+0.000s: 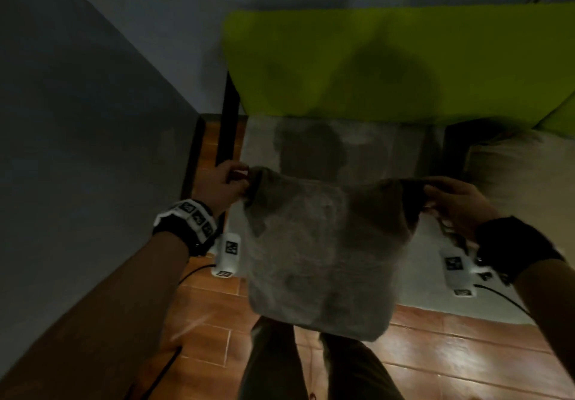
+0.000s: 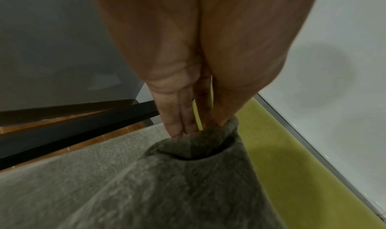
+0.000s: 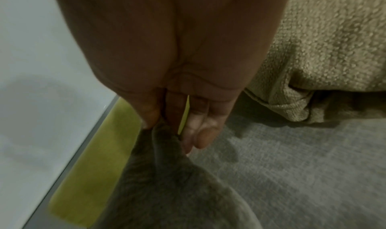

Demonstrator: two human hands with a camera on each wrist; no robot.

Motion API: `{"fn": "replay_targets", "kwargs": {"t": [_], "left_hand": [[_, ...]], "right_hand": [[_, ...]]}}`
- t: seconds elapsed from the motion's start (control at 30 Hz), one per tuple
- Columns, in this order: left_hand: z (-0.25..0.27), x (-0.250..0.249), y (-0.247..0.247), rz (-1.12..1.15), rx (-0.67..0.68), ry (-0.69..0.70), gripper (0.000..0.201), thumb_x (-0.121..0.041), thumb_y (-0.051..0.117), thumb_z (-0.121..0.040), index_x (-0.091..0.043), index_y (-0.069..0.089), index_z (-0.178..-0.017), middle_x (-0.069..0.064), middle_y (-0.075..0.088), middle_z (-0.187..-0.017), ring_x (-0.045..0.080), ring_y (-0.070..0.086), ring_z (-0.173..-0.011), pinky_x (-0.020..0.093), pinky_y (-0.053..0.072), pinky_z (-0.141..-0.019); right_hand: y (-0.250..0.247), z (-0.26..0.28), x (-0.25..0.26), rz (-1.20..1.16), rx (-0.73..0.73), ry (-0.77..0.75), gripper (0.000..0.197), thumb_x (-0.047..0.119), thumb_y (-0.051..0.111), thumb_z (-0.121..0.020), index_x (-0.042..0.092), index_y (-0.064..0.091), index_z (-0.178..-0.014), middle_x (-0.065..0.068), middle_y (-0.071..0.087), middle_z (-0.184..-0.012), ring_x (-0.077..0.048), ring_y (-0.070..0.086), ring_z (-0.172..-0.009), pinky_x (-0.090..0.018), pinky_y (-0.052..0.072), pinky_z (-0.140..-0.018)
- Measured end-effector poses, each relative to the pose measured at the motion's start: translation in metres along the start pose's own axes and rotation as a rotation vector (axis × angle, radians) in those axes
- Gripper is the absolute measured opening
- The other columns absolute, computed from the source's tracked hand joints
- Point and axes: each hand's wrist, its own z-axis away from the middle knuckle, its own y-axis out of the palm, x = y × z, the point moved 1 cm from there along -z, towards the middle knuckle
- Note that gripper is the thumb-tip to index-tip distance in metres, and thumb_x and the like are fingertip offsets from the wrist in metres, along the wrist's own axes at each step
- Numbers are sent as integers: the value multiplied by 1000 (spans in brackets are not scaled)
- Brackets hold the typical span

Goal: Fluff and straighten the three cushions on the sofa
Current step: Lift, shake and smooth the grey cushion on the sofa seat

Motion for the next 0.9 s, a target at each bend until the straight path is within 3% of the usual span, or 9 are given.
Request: {"fn": "replay_targets", "kwargs": {"t": [0.1,0.27,0.4,0.47,0.57,0.63,0.7,0.8,0.9], "left_hand": [[-1,-6,12,-183,31,-76,35,-36,75,-83,-12,61,-105,4,65,-94,20,64,-87,35,54,-72],[-5,-8,39,-489,312,-83,38,-43,48,-100,-16,62,-122,3,59,-109,22,56,-100,30,39,-82],[-11,-2,32,-372,55,9,25,-18,51,-96,-14,65,-117,11,64,-112,27,59,-101,34,45,-84],[-15,-1,15,-179,-120,-55,23,-23,51,-94,-21,68,-109,12,66,-106,30,61,-96,38,50,-85],[-20,-4,-11,-41,-326,-137,17,-38,49,-86,-30,64,-88,11,71,-97,31,67,-87,40,56,-79],[-23,-5,-16,76,-304,-143,14,-28,50,-94,-23,62,-89,11,72,-95,29,70,-87,36,57,-74],[-24,-4,-8,125,-213,-134,11,-27,54,-97,-22,63,-94,13,71,-100,28,70,-93,44,59,-82],[-21,-1,21,-144,-96,11,27,-35,59,-95,-16,64,-113,14,69,-109,28,66,-96,48,56,-90],[3,-6,61,-419,-33,389,60,-51,57,-88,-19,51,-139,14,47,-144,31,48,-131,46,40,-110]], "right_hand": [[2,-1,1,210,-98,-44,24,12,54,-104,11,62,-127,-11,65,-104,-16,63,-77,-21,53,-54],[16,12,2,417,-152,-67,24,33,76,-90,18,62,-103,-7,65,-95,-32,64,-91,-49,57,-85],[15,13,9,455,-114,-71,24,43,64,-98,20,68,-103,-6,68,-88,-24,64,-79,-36,53,-76],[3,8,9,419,-125,-38,24,39,57,-102,21,69,-112,-7,69,-94,-23,65,-82,-30,51,-74],[-12,5,7,411,-115,-2,29,42,66,-96,28,68,-121,-8,70,-113,-30,69,-101,-44,57,-91],[-21,3,-1,359,-138,32,41,58,78,-75,36,69,-108,-4,72,-109,-28,71,-97,-49,59,-91],[-20,4,0,326,-179,19,35,50,83,-77,33,69,-105,-4,74,-105,-27,72,-92,-50,60,-89],[-12,6,10,539,-293,-67,35,46,62,-94,28,65,-123,-10,71,-120,-35,66,-109,-45,54,-96],[12,17,17,689,-215,-281,47,40,52,-103,18,52,-144,-14,55,-147,-34,50,-136,-43,41,-112]]}}
